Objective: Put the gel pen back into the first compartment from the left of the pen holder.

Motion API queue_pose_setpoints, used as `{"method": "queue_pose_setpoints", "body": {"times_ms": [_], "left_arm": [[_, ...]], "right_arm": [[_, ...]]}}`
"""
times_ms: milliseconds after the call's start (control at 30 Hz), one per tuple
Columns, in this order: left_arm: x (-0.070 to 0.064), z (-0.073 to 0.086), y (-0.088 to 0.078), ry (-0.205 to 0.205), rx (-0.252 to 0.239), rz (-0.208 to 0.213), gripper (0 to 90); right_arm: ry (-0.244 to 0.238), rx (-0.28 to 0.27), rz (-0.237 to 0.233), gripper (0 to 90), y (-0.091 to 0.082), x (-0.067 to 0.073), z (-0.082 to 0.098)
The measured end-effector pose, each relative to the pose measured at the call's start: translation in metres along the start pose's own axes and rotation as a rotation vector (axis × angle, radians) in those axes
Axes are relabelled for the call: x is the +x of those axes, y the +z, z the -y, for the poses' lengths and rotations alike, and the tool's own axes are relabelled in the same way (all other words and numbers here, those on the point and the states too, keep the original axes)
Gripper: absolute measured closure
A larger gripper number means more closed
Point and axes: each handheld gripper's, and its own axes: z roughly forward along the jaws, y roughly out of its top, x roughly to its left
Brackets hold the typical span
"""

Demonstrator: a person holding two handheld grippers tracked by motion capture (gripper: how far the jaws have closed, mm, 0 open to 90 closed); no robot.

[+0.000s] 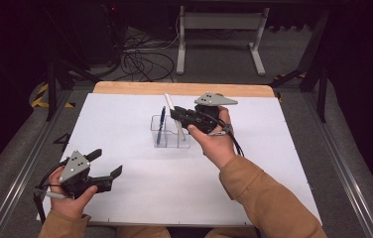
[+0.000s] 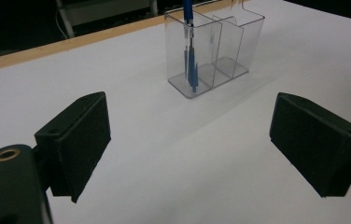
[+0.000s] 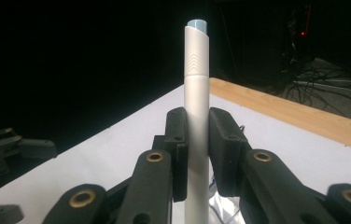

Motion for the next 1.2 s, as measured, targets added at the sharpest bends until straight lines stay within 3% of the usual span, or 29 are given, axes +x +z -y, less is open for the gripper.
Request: {"method": "queue_pose_setpoints", "body": {"times_ms": [167,733,1200], "left_arm": [[0.0,0.0,0.0,-0.001,0.001,0.0,13.3],[0.0,0.0,0.001,-0.003,0.001,0.003,13.3],[0.0,0.0,0.001,-0.001,0.001,0.004,13.3]], "right_arm": [[0.014,-0.031,0.016,79.1,0.005,-0.005,0.001],[-0.007,-0.083,0.036,79.1,0.028,-0.018,0.009],[-0.009,-0.083,0.073,79.1,0.053,-0.027,0.021]]}}
